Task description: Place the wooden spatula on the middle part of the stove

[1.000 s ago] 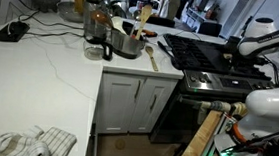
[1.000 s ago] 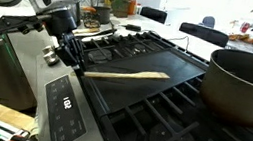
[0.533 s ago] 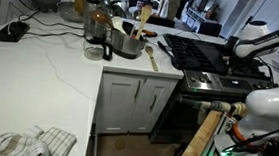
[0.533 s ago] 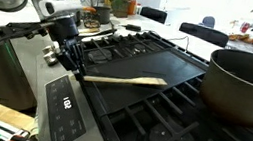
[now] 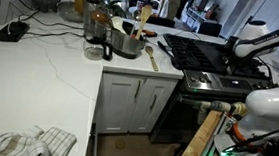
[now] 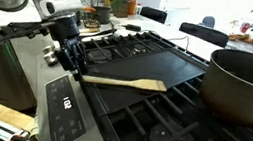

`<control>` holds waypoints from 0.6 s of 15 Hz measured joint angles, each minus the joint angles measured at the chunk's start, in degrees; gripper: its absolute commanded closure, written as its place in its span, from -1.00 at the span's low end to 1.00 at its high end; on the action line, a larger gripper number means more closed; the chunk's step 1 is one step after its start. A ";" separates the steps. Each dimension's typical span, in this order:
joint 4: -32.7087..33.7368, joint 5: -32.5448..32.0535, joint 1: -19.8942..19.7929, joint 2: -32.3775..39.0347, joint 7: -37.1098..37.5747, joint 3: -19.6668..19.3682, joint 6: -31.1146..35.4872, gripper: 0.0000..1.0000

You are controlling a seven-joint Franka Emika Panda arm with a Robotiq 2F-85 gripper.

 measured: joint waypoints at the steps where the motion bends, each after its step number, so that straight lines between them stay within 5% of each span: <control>1: 0.05 0.03 0.14 0.00 0.01 0.00 0.00 -0.88; 9: 0.10 13.14 8.33 -3.10 -8.77 -1.43 0.09 -1.00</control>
